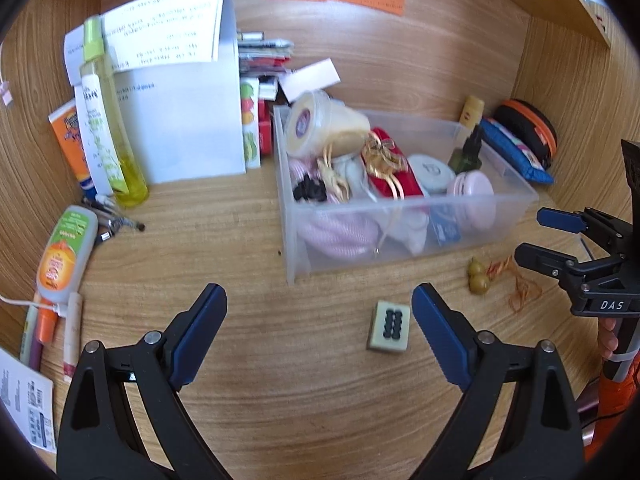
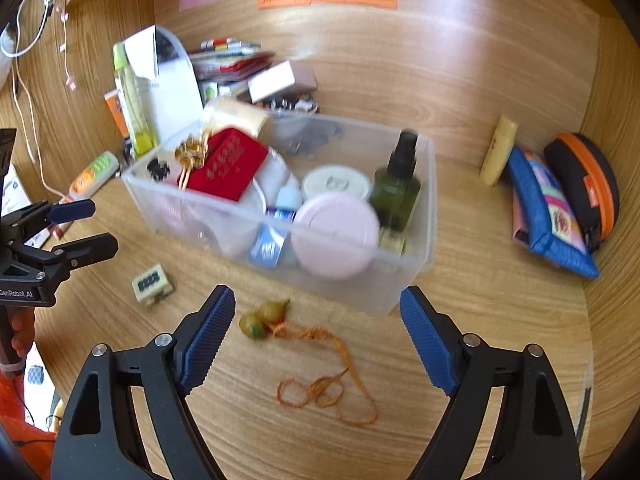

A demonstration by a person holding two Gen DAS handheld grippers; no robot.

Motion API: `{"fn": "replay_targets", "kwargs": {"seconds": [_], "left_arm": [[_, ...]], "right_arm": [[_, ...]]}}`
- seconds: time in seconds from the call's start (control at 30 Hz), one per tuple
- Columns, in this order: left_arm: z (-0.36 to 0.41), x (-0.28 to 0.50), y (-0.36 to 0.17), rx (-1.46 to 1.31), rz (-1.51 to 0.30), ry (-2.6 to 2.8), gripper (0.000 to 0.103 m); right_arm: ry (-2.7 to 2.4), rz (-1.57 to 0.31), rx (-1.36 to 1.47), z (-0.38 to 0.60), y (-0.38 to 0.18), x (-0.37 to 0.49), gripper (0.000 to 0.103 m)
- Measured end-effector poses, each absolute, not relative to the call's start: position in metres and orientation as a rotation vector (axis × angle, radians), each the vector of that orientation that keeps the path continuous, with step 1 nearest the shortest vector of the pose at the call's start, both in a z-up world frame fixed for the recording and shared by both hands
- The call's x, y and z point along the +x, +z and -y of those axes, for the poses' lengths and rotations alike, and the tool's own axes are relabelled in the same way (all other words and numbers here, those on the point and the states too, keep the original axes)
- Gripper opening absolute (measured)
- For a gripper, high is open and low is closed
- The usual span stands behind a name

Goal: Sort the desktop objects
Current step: 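Move left gripper to the mahjong tile while right approaches the gourd keychain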

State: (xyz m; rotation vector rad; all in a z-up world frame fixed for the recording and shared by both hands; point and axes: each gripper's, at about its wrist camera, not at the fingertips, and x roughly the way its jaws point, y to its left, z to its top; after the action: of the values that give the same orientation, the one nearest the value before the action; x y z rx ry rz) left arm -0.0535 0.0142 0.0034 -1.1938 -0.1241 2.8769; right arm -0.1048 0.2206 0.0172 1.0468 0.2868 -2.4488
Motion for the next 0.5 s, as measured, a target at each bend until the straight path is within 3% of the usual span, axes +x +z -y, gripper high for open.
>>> {"fn": "replay_targets", "kwargs": {"seconds": [0.5], "left_arm": [[-0.042, -0.058, -0.024, -1.307, 0.03, 2.766, 0.095]], "right_arm": [[-2.343, -0.331, 1.145, -0.2, -0.016, -0.104, 0.08]]}}
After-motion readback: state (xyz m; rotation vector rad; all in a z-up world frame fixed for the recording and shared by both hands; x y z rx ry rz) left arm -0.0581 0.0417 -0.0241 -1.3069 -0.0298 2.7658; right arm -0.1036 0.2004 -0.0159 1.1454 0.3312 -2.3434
